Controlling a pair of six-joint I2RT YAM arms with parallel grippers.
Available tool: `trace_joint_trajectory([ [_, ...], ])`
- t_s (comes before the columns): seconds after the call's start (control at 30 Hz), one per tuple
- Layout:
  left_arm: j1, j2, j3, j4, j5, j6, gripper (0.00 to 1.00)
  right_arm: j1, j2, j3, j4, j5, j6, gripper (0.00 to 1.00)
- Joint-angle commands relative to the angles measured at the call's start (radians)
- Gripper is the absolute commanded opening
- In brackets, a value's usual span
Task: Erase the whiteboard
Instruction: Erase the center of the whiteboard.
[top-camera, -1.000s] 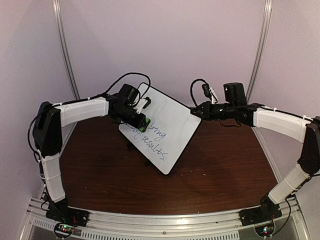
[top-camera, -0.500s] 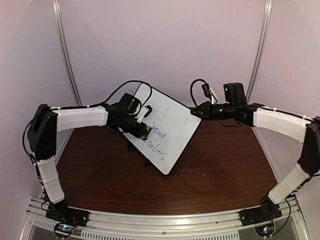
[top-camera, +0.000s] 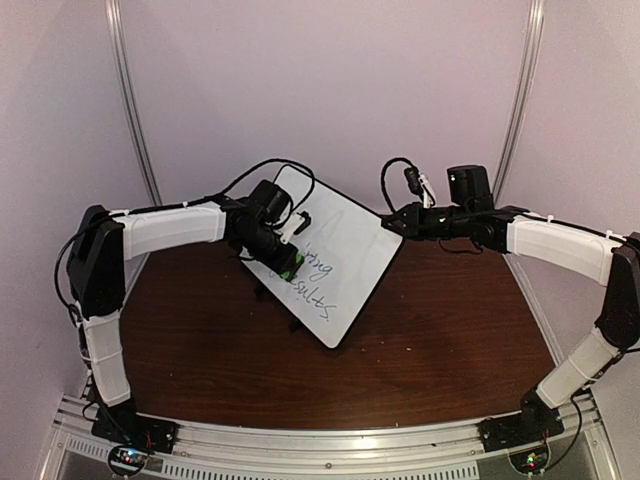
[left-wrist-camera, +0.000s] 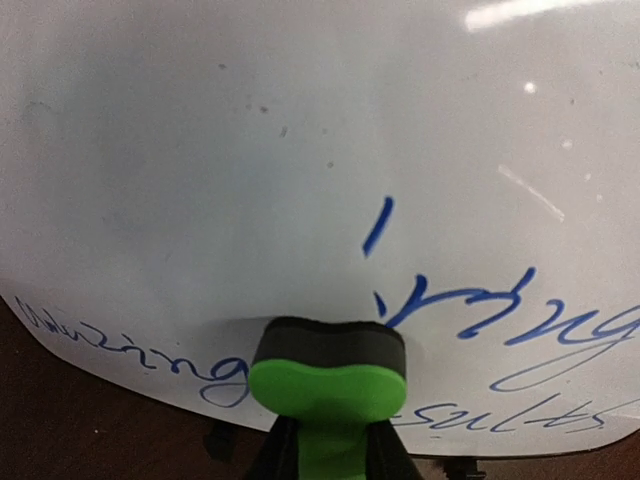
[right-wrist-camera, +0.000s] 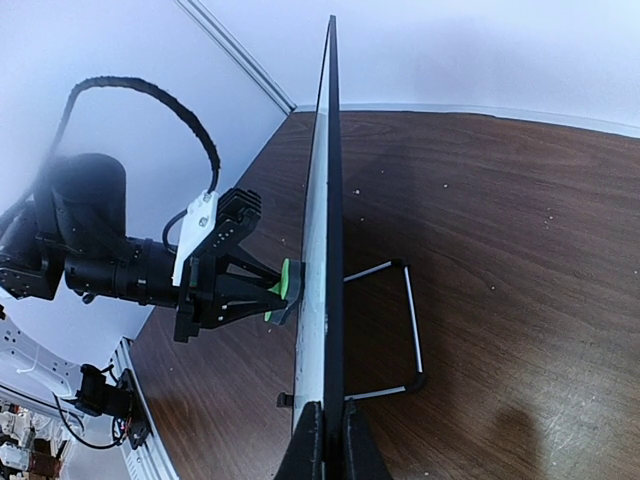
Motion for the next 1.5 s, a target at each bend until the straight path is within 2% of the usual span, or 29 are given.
trace_joint_trajectory([
  [0.0, -0.028, 0.09, 0.147, 0.078, 0.009, 0.054, 0.06, 0.056, -0.006, 0.019, 0.022, -0.147, -0.108, 0.0],
  [0.3, -0.025, 0.077, 0.112, 0.111, -0.068, 0.056, 0.06, 0.058, 0.003, 0.019, 0.03, -0.153, -0.105, 0.0],
  [0.57, -0.022, 0.079, 0.201, 0.15, -0.038, 0.087, 0.06, 0.059, 0.005, 0.022, 0.026, -0.15, -0.108, 0.0],
  [0.73, -0.022, 0.085, 0.199, 0.152, -0.031, 0.088, 0.06, 0.06, 0.007, 0.019, 0.025, -0.148, -0.109, 0.0],
  [0.87, -0.022, 0.068, 0.134, 0.147, -0.008, 0.072, 0.06, 0.061, 0.011, 0.023, 0.025, -0.148, -0.109, 0.0],
  [1.2, -0.022, -0.034, -0.152, 0.174, 0.018, -0.013, 0.06, 0.061, 0.021, 0.025, 0.028, -0.151, -0.107, 0.0],
  [1.33, -0.028, -0.031, -0.165, 0.181, 0.038, -0.017, 0.06, 0.061, 0.021, 0.025, 0.029, -0.15, -0.107, 0.0],
  [1.47, -0.033, -0.019, -0.106, 0.185, 0.047, -0.01, 0.06, 0.061, 0.017, 0.024, 0.028, -0.149, -0.109, 0.0],
])
